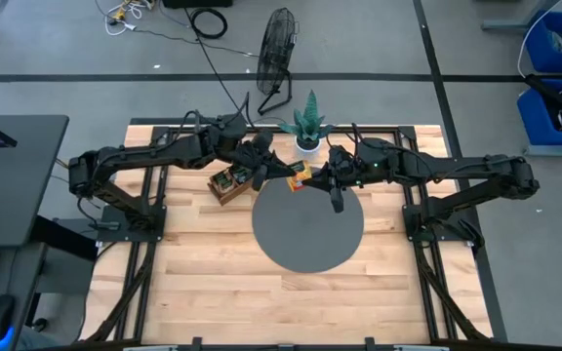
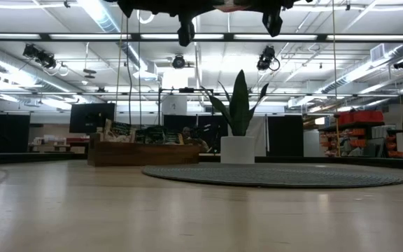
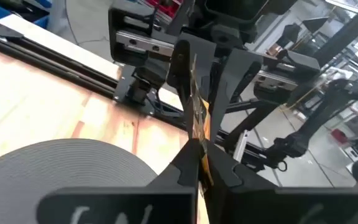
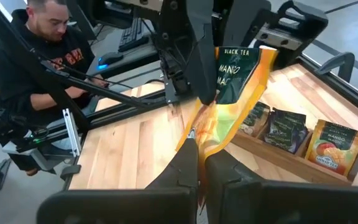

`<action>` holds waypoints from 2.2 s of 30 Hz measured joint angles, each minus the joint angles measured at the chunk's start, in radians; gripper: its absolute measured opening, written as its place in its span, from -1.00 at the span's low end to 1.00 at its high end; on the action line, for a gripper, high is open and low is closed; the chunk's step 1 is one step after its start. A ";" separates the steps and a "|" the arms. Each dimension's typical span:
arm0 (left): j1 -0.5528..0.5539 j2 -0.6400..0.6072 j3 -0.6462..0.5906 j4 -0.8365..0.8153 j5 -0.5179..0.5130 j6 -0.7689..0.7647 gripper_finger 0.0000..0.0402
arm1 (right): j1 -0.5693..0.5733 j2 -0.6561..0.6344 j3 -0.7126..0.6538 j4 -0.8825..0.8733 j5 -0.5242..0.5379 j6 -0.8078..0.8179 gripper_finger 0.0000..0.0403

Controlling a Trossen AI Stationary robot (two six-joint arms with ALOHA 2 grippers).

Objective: Pick & Place Tea
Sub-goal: Put the orange tea bag into the right section of the wooden organizer

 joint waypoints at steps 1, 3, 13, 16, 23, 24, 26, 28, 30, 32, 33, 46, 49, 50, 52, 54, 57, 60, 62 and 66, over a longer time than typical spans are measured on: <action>0.000 0.000 0.000 0.000 -0.006 0.000 -0.96 | 0.000 0.000 0.000 -0.001 0.003 0.005 -0.99; 0.000 0.000 0.000 0.000 -0.019 0.001 -0.97 | 0.000 0.000 0.000 -0.004 0.004 0.008 -0.93; 0.000 -0.011 0.001 -0.042 -0.136 0.044 -0.99 | 0.000 -0.039 0.000 -0.030 -0.013 0.043 -0.08; -0.004 -0.027 0.000 -0.159 -0.257 0.087 -0.99 | 0.000 -0.072 0.000 -0.057 0.023 0.058 0.12; -0.023 -0.028 -0.027 -0.322 -0.636 0.157 -0.99 | 0.000 -0.109 0.000 -0.129 0.085 0.081 0.28; -0.023 -0.027 -0.048 -0.304 -0.658 0.157 -0.99 | 0.000 -0.108 0.000 -0.132 0.085 0.084 0.28; -0.020 -0.025 -0.097 -0.259 -0.679 0.152 -0.99 | 0.000 -0.105 0.000 -0.131 0.085 0.085 0.28; -0.013 -0.025 -0.155 -0.202 -0.681 0.128 -0.99 | 0.000 -0.100 0.000 -0.130 0.085 0.089 0.28; -0.006 -0.025 -0.223 -0.133 -0.681 0.105 -0.99 | 0.000 -0.100 0.000 -0.132 0.088 0.093 0.28; 0.005 -0.025 -0.293 -0.050 -0.681 0.096 -0.99 | 0.000 -0.100 0.000 -0.129 0.105 0.096 0.28; 0.011 -0.025 -0.322 -0.012 -0.681 0.091 -0.99 | 0.000 -0.100 0.000 -0.130 0.110 0.096 0.28; 0.161 -0.025 -0.408 0.025 -0.681 0.223 -0.99 | 0.000 -0.100 0.000 -0.122 0.112 0.147 0.28; 0.181 -0.025 -0.409 0.023 -0.664 0.241 -0.99 | 0.000 -0.100 0.000 -0.122 0.131 0.148 0.28; 0.183 -0.025 -0.409 0.024 -0.658 0.243 -0.99 | 0.000 -0.100 0.000 -0.121 0.136 0.148 0.28; 0.183 -0.025 -0.409 0.023 -0.654 0.254 -0.99 | 0.000 -0.100 0.000 -0.118 0.138 0.148 0.28; 0.180 -0.021 -0.409 0.031 -0.653 0.266 -0.99 | 0.000 -0.100 0.000 -0.114 0.138 0.148 0.28; 0.179 -0.011 -0.409 0.026 -0.650 0.269 -0.99 | 0.000 -0.100 0.000 -0.114 0.152 0.148 0.28; 0.180 -0.001 -0.409 0.026 -0.650 0.269 -0.99 | 0.000 -0.100 0.000 -0.114 0.164 0.148 0.28; 0.180 0.000 -0.409 0.024 -0.650 0.272 -0.99 | 0.000 -0.100 0.000 -0.114 0.164 0.148 0.28; 0.179 0.000 -0.408 0.024 -0.650 0.293 -0.99 | 0.000 -0.100 0.000 -0.114 0.164 0.148 0.28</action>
